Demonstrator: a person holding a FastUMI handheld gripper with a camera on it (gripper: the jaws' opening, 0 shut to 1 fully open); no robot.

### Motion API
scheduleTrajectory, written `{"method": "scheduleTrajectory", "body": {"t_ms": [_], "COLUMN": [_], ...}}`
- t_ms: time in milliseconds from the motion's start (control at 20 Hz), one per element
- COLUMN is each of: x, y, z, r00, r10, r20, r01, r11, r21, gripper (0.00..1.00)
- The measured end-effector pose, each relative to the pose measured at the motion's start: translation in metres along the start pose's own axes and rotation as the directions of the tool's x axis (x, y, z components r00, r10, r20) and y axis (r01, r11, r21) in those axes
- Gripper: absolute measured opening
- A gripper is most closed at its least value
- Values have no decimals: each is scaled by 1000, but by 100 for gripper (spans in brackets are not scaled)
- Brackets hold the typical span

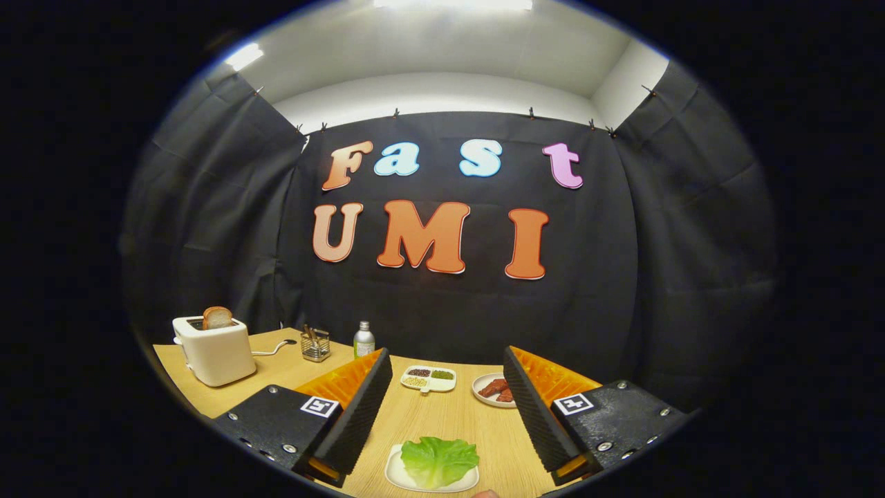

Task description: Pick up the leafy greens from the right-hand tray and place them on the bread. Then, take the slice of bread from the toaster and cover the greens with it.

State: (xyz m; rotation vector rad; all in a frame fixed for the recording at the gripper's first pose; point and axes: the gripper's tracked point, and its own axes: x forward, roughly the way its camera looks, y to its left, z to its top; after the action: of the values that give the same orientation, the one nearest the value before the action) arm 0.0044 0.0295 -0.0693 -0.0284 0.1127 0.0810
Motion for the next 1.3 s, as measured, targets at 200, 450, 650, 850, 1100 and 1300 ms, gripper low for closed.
{"method": "scheduleTrajectory", "body": {"t_ms": [200, 450, 650, 850, 1100, 1300], "x": [17, 30, 37, 38, 41, 41], "y": [3, 19, 25, 31, 29, 29], "z": [-22, -57, -72, -100, -139, -169], "r00": [995, 950, 902, 823, 706, 613], "r10": [28, 97, 146, 191, 217, 218], "r20": [-96, -296, -406, -535, -674, -759], "r01": [-31, -102, -135, -158, -125, -117], "r11": [999, 995, 989, 982, 975, 976], "r21": [-28, -2, 57, 108, 183, 185], "gripper": [97, 97, 97, 97, 95, 95]}}
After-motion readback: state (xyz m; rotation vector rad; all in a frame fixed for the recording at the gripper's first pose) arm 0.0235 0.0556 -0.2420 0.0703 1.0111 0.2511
